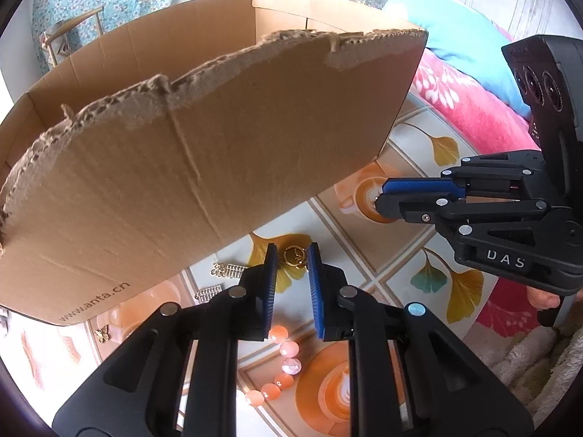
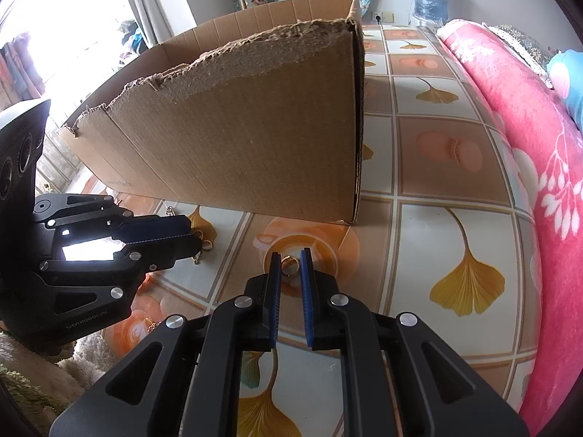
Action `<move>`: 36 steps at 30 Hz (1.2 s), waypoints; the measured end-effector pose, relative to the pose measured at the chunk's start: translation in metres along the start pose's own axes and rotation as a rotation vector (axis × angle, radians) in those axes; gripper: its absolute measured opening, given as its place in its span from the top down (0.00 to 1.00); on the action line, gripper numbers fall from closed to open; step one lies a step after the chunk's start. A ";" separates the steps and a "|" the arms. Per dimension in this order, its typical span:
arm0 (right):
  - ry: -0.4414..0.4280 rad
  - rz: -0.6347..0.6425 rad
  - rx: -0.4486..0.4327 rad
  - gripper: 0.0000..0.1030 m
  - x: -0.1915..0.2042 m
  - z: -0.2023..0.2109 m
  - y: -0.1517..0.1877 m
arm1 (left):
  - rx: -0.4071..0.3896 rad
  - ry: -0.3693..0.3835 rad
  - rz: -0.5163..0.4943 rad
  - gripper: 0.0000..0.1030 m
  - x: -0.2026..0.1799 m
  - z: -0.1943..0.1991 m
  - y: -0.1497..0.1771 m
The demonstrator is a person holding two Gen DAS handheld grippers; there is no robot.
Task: Organize jewelry
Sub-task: 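Carry the gold pieces into the box with both tools and open them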
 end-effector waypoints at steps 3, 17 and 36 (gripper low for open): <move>0.001 0.000 0.000 0.90 0.000 0.000 0.000 | 0.000 -0.009 -0.009 0.85 -0.003 -0.004 -0.002; -0.006 0.003 -0.004 0.90 0.001 0.001 0.000 | -0.009 -0.037 -0.045 0.92 -0.010 -0.005 -0.004; -0.040 0.044 -0.126 0.89 0.023 0.074 -0.024 | -0.178 -0.004 -0.039 0.91 -0.007 0.088 -0.023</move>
Point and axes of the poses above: each gripper's, at about its wrist camera, not at the fingertips, and z roughly against the way its jaws point, x to its left, y to its underside, the point moved 8 cm from there along -z, roughly the way its jaws point, and after that the axes turned 9 degrees about -z, right-handed, at the moved point
